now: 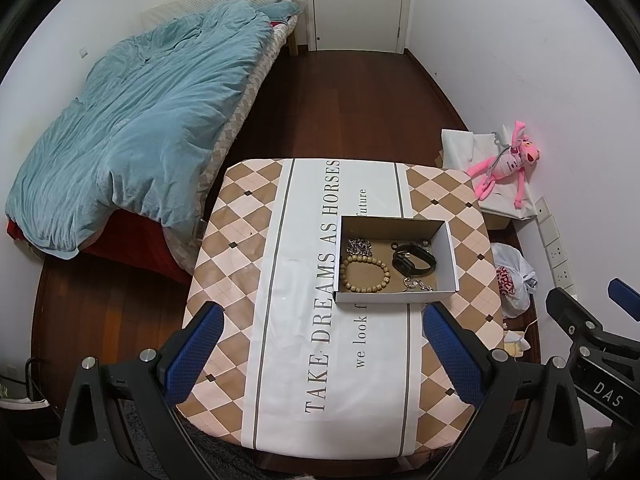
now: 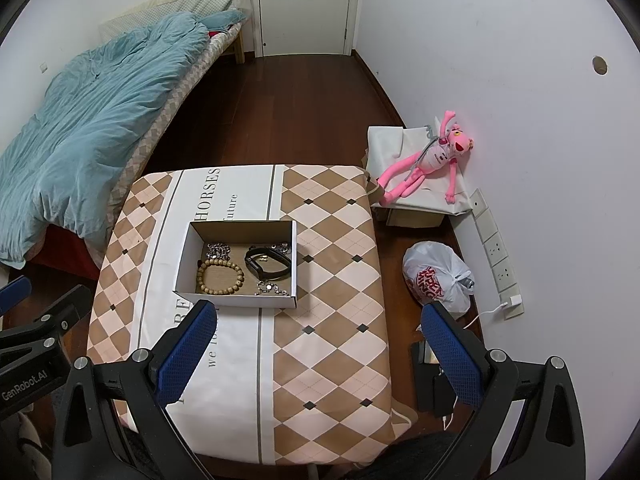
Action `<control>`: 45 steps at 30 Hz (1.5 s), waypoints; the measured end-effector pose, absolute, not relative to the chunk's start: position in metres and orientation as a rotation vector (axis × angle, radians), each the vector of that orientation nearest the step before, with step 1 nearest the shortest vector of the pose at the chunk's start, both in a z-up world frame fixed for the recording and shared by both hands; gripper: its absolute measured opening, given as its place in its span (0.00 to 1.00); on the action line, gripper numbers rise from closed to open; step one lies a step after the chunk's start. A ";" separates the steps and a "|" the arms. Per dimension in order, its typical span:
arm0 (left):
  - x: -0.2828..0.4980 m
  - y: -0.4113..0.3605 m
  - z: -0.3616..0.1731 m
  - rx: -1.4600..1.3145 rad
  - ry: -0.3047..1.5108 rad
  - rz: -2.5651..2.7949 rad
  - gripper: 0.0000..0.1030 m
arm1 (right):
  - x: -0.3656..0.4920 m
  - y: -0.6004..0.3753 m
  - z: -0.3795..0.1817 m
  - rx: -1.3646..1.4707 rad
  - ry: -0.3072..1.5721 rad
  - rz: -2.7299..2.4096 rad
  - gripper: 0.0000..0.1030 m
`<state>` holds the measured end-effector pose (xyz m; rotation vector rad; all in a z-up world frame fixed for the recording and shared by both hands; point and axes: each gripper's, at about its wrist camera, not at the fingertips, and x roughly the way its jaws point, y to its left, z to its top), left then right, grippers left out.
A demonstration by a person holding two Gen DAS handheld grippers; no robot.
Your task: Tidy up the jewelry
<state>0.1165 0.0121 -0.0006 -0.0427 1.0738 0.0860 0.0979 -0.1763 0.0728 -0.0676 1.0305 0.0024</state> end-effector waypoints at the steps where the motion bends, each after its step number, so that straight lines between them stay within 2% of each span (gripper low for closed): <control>1: 0.117 0.012 -0.001 -0.041 1.074 0.087 0.99 | 0.098 -0.176 0.073 -0.068 1.030 0.003 1.00; 45: 0.116 0.009 0.003 -0.041 1.057 0.073 0.99 | 0.099 -0.178 0.075 -0.070 1.028 -0.003 1.00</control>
